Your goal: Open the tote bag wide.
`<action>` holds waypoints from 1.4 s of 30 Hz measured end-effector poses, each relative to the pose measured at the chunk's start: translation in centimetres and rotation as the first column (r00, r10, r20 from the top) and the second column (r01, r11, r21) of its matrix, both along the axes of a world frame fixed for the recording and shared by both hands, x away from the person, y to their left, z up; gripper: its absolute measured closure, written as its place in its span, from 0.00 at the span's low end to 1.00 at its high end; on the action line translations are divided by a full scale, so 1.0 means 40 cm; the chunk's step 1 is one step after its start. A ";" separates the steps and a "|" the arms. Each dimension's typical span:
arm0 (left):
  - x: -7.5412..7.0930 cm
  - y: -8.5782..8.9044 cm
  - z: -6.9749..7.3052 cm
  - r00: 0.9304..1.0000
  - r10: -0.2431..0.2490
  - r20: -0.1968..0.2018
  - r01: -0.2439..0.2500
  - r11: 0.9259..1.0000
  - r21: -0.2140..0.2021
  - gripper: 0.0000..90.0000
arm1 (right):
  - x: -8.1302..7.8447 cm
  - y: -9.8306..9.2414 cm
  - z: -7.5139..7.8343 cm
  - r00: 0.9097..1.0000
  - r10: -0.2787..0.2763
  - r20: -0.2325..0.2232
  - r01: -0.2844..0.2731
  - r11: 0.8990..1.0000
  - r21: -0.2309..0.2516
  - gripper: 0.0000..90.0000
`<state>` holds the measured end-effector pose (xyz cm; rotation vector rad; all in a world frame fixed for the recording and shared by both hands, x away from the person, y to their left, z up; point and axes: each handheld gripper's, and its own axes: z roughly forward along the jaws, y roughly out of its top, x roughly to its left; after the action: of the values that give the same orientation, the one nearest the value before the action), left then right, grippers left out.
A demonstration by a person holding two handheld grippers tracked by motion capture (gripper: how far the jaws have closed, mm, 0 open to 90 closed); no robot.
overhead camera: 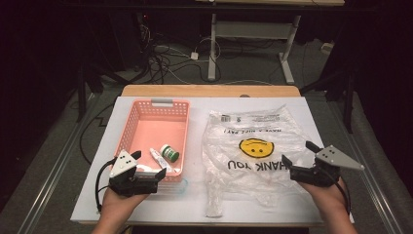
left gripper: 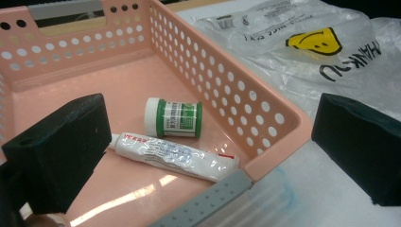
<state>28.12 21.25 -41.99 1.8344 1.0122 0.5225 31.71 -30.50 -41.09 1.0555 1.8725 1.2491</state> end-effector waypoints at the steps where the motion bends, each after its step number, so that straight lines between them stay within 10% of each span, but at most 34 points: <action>1: -0.002 0.002 -0.003 1.000 -0.004 0.002 0.004 1.000 -0.001 0.00 | 0.013 -0.012 0.004 1.000 -0.008 -0.008 0.008 1.000 -0.007 0.09; 13: -0.008 -0.001 -0.014 0.998 -0.058 -0.006 0.058 0.998 0.014 0.00 | 0.205 -0.138 0.012 0.985 -0.125 -0.118 0.127 0.992 0.007 0.30; 26: -0.026 -0.023 0.000 0.998 -0.053 0.040 0.052 0.998 0.028 0.00 | 0.470 -0.149 -0.062 0.936 -0.140 -0.322 0.147 0.989 -0.004 0.47; 33: -0.026 -0.035 -0.002 0.997 -0.065 0.043 0.063 0.997 0.050 0.00 | 0.527 -0.136 -0.099 0.907 -0.110 -0.407 0.119 0.993 -0.004 0.49; 36: -0.027 -0.034 -0.002 0.997 -0.068 0.042 0.066 0.997 0.049 0.00 | 0.540 -0.131 -0.118 0.893 -0.106 -0.437 0.114 0.993 -0.009 0.70; 40: -0.029 -0.035 0.000 0.997 -0.070 0.045 0.068 0.997 0.046 0.00 | 0.536 -0.135 -0.121 0.895 -0.133 -0.427 0.129 0.991 -0.039 1.00; 42: -0.030 -0.039 0.001 0.996 -0.079 0.048 0.077 0.996 0.052 0.00 | 0.532 -0.144 -0.113 0.899 -0.159 -0.407 0.153 0.987 -0.048 1.00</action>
<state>26.93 19.68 -41.96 1.8881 0.8975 0.5476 53.01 -36.26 -45.59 1.5217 2.0448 0.9704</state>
